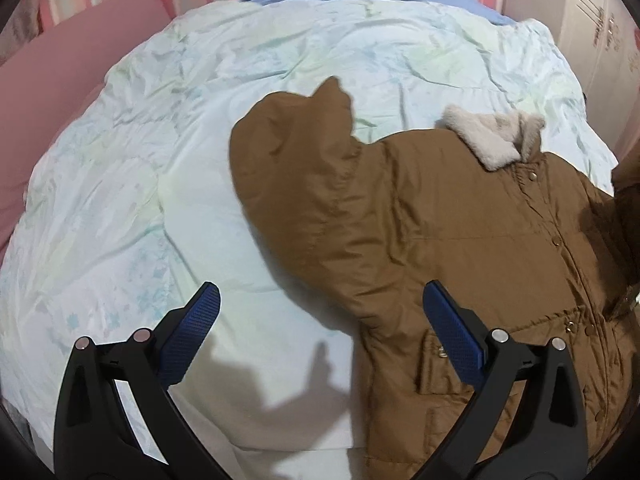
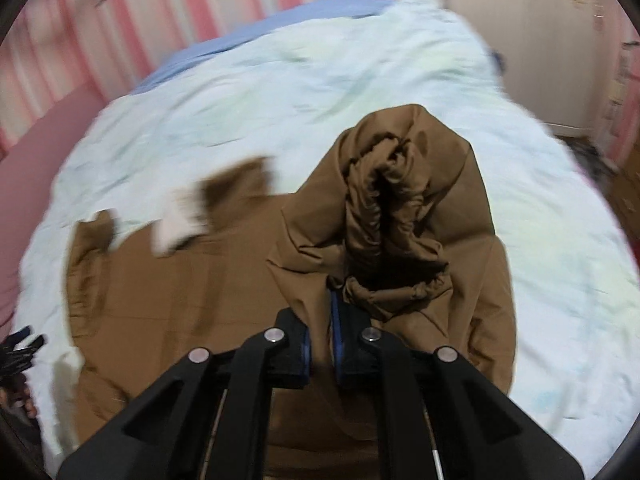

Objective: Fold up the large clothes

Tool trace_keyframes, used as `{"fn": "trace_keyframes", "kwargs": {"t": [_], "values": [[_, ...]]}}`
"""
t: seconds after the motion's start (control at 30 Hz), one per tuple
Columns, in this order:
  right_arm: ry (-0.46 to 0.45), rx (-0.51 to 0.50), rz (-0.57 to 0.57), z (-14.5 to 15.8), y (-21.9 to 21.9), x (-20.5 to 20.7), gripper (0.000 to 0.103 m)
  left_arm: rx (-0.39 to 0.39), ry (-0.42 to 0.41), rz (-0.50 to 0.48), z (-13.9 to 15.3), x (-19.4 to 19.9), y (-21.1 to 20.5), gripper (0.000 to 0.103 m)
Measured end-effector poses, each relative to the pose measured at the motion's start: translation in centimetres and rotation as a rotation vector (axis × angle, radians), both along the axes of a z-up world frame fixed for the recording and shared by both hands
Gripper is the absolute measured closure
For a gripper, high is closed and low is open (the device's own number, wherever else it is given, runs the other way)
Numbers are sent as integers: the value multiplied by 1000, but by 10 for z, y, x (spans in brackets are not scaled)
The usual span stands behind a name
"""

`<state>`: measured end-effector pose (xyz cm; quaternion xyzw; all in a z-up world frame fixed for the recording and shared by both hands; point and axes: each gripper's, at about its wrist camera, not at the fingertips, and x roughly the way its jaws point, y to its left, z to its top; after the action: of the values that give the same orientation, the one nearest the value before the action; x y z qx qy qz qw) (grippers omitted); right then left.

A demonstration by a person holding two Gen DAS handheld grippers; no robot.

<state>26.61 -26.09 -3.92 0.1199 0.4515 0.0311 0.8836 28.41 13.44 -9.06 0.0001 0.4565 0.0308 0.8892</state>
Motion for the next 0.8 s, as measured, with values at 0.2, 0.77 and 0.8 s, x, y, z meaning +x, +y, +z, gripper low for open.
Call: {"fn": "trace_keyframes", "kwargs": {"t": [0.2,0.77,0.8], "values": [[-9,106,221,8,123,17,96,78,-16,-3,5,-10,18,3],[162,96,478,-40,253,30,27,100,52,11,-8,-29,33,3],[133,94,485,-29,250,31,23,96,51,8,-6,-29,29,3]]}}
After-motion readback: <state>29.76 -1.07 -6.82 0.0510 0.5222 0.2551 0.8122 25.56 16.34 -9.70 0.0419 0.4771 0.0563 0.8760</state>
